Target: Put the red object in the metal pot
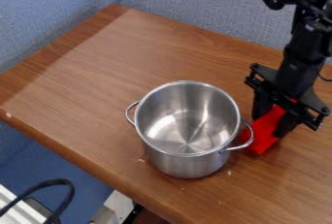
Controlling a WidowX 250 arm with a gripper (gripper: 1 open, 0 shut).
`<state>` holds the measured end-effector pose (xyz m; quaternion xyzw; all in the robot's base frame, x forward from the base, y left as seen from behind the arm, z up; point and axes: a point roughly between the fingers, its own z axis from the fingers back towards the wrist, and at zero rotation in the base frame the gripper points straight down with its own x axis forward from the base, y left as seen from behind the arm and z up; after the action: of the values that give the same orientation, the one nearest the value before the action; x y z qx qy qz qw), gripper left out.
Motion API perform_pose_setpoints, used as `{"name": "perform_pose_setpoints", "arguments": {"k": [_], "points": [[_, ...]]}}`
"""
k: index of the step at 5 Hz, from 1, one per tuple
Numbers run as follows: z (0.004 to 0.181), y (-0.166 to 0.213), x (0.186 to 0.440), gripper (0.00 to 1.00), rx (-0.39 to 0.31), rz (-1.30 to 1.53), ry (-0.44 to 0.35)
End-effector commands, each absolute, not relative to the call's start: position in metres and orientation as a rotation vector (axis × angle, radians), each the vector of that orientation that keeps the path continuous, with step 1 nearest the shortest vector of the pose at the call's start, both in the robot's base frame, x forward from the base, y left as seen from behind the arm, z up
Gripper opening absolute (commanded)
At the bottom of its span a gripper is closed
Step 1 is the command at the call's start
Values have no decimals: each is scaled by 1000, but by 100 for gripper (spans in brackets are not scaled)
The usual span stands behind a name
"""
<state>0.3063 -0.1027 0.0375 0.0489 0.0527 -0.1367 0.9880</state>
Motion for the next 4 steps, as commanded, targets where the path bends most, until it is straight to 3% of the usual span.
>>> {"name": "perform_pose_setpoints", "arguments": {"k": [1,4], "points": [[37,-95,306,0,102,-269,121],[37,-93,306,0,104,-279,122]]}}
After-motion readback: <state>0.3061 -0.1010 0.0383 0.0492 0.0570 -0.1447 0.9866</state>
